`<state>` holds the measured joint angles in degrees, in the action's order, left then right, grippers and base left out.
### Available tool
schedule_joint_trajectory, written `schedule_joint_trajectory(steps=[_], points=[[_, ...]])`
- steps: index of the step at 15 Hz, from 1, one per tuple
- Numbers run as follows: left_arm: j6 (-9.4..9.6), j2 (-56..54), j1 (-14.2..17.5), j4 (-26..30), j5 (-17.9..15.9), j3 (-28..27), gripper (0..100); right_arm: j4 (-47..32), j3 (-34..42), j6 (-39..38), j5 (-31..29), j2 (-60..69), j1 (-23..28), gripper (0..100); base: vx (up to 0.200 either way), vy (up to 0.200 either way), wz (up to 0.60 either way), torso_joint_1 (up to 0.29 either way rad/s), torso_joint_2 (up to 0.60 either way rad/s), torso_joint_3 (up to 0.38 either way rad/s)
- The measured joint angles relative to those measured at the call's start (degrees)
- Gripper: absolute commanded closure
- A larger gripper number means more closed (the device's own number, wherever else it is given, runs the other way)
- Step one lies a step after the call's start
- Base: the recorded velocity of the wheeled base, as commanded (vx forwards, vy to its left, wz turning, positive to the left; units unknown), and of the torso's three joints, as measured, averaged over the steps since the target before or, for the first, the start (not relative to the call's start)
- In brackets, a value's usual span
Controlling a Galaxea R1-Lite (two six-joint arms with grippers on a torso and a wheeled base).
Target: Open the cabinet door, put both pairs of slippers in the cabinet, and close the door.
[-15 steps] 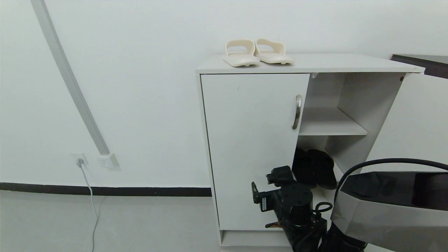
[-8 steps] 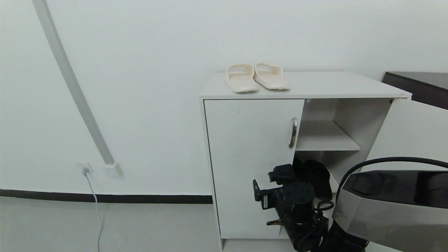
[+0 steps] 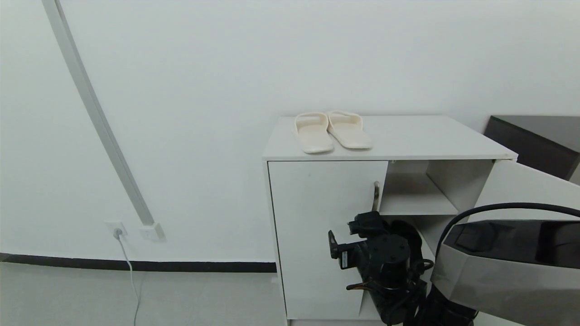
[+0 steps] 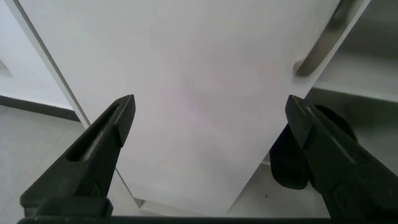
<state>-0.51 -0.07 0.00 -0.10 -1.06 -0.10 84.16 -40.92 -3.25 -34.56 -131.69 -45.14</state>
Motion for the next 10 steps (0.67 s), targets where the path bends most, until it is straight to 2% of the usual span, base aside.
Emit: schedule_joint_trajectory(steps=[10], points=[[-0.04,0.0,0.0,0.0,0.0,0.0,100,0.0,0.1,0.0,0.0,-0.1,0.0,0,0.000,0.000,0.00,0.217,-0.54,-0.317]])
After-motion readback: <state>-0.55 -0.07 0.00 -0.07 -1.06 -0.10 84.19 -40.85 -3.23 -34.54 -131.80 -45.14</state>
